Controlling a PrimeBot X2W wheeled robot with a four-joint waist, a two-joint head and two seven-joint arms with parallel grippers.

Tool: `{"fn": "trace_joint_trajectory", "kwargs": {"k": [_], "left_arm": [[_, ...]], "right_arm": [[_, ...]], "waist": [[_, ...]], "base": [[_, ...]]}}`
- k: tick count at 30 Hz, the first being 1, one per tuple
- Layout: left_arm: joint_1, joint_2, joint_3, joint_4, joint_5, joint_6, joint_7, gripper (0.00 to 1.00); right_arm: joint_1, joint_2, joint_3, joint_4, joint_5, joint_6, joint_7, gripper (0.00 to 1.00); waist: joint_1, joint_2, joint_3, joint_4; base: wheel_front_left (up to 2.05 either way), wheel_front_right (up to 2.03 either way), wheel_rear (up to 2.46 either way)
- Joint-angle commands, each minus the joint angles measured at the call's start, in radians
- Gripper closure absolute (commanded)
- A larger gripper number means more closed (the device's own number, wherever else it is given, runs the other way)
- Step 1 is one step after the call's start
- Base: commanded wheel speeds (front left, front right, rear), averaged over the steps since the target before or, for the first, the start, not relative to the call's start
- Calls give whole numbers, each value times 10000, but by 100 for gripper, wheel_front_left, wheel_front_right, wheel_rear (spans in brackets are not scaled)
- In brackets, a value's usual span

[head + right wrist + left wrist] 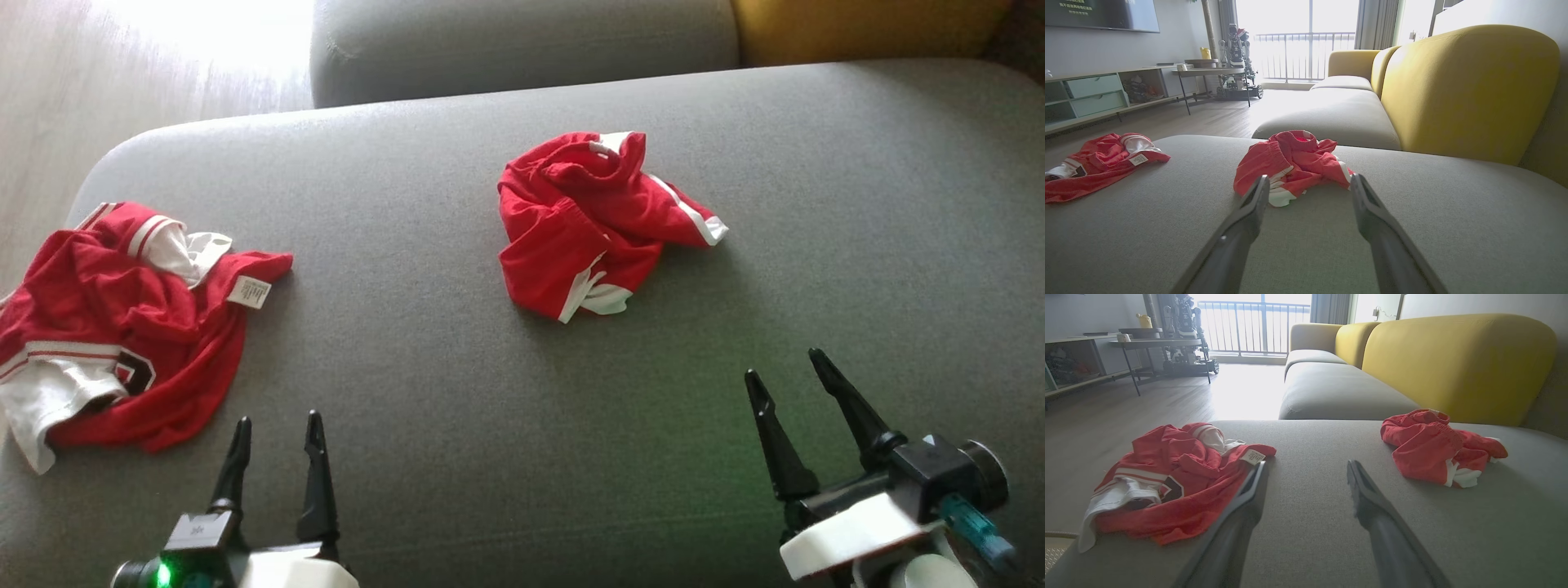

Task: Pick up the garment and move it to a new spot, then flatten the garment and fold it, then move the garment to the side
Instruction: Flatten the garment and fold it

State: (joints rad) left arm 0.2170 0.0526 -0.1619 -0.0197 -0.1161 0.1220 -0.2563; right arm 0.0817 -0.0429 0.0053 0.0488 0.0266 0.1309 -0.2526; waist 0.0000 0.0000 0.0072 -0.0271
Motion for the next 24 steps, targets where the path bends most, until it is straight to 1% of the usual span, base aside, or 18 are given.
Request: {"fn": "trace_joint_trajectory", "kwargs": {"k": [1, 3, 6, 11, 16, 19, 24], "left_arm": [[-464, -24, 233, -262, 1, -46, -55, 0], [-595, -24, 150, -192, -134, -131, -55, 0], [-1102, -24, 13, 113, -194, -391, -55, 0], [-2700, -24, -498, 711, -408, -795, -55, 0], [-4834, -24, -1375, 1573, -894, -725, -55, 0], [-6177, -24, -1958, 2402, -1535, -726, -39, 0], [-8421, -24, -3122, 3609, -3175, -797, 170, 0]], "right_arm": [[-374, -74, 253, -321, 7, -2, -92, 0], [-385, -74, 246, -347, -6, -2, -92, 0], [-433, -74, 273, -387, -28, -2, -92, 0], [-690, -74, 284, -546, -83, -2, -92, 0], [-1121, -74, 303, -735, -127, -2, -92, 0], [-1405, -74, 273, -867, -142, -2, -92, 0], [-1799, -74, 201, -998, -124, -2, -92, 0]], "waist": [[0, 0, 15, -9], [0, 0, 56, -21], [0, 0, 176, -76], [0, 0, 818, -200], [0, 0, 1677, -465], [0, 0, 2221, -680], [0, 0, 3000, -1071]], "base": [[0, 0, 0], [0, 0, 0], [0, 0, 0], [0, 0, 0], [0, 0, 0], [0, 0, 0], [0, 0, 0]]}}
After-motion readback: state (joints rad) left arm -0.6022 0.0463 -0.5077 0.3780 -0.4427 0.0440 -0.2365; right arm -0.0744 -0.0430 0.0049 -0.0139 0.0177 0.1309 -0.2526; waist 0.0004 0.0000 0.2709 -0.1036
